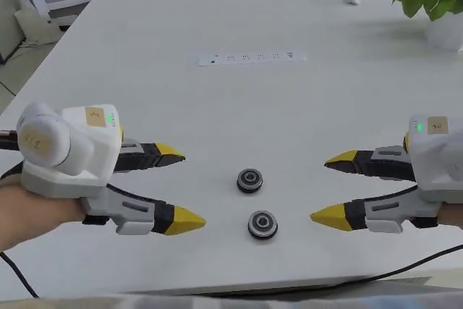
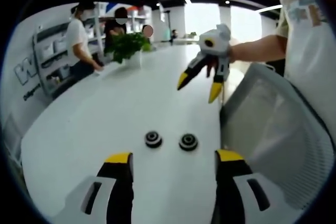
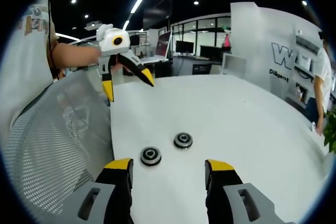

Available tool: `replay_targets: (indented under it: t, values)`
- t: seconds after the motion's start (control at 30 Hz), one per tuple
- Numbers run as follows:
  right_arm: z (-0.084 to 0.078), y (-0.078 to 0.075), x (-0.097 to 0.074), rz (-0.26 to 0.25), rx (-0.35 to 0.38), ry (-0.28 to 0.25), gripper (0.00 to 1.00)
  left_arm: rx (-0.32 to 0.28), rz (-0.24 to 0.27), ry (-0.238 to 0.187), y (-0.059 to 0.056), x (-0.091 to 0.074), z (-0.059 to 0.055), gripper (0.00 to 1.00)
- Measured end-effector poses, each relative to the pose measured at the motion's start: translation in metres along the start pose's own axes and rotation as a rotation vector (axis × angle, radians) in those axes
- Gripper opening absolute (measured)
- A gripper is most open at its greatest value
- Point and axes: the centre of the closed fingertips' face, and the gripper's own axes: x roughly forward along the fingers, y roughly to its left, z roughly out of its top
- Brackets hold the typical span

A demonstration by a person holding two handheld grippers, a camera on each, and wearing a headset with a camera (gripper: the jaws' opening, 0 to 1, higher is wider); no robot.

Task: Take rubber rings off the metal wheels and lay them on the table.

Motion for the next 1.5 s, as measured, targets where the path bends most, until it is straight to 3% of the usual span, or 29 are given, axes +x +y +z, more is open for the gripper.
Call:
replay_targets:
  t: [0.7, 1.13, 1.5]
  values:
    - [-0.005, 0.0, 0.017, 0.039, 0.003, 0.003, 0.47, 0.002, -0.056, 0.01, -0.001, 0.023, 0.005, 0.55]
    - [-0.012, 0.007, 0.032, 0.073, -0.002, 0.02, 0.4, -0.005, -0.104, 0.013, -0.011, 0.045, 0.005, 0.52]
    - [-0.025, 0.012, 0.043, 0.104, -0.008, 0.048, 0.38, -0.017, -0.144, 0.032, -0.023, 0.062, -0.005, 0.48]
